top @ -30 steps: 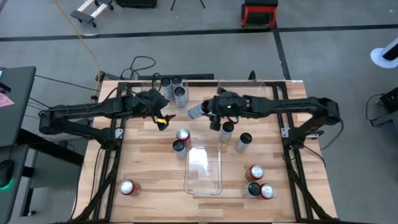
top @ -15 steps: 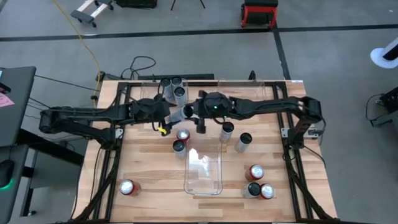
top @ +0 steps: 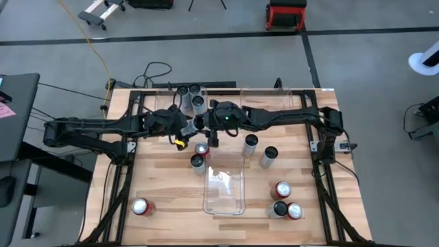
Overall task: Sort soda cans
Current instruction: Put the white-blue soda can into the top left transparent bin, then put the white-yellow soda can into the top right transparent bin
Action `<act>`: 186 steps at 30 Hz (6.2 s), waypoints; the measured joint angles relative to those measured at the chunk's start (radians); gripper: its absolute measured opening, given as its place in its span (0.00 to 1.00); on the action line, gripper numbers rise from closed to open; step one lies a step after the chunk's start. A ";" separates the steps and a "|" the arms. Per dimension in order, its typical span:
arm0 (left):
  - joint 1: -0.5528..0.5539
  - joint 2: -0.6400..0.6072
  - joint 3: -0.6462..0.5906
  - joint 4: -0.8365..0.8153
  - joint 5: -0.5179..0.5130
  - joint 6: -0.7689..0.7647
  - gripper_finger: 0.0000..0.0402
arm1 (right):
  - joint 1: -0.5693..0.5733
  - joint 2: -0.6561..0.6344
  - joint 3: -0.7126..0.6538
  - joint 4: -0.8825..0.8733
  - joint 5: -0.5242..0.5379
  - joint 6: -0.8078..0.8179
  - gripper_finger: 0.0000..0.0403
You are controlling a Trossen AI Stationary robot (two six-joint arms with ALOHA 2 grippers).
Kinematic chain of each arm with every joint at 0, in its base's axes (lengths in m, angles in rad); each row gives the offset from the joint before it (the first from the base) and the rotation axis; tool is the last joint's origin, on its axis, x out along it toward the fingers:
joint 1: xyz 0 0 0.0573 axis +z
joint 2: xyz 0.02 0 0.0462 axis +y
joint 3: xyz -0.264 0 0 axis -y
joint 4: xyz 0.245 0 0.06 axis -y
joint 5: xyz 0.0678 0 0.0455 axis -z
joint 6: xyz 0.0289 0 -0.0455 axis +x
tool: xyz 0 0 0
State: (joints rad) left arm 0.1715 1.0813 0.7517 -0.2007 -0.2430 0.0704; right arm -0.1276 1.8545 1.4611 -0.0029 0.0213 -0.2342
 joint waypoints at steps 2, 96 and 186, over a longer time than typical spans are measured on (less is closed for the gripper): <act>0.000 0.000 0.000 0.002 0.000 -0.005 0.76 | 0.000 0.000 0.000 0.004 0.001 -0.001 0.59; 0.305 0.521 -0.458 1.451 -0.245 -0.169 0.72 | -0.128 -0.279 -0.181 -0.187 -0.076 0.155 0.76; -0.223 0.002 -0.197 0.712 0.098 0.037 0.84 | -0.046 -0.670 -0.582 -0.502 -0.094 0.316 0.99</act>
State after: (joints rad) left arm -0.0513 1.0831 0.5549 0.5116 -0.1450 0.1075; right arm -0.1741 1.1846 0.8789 -0.5045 -0.0723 0.0821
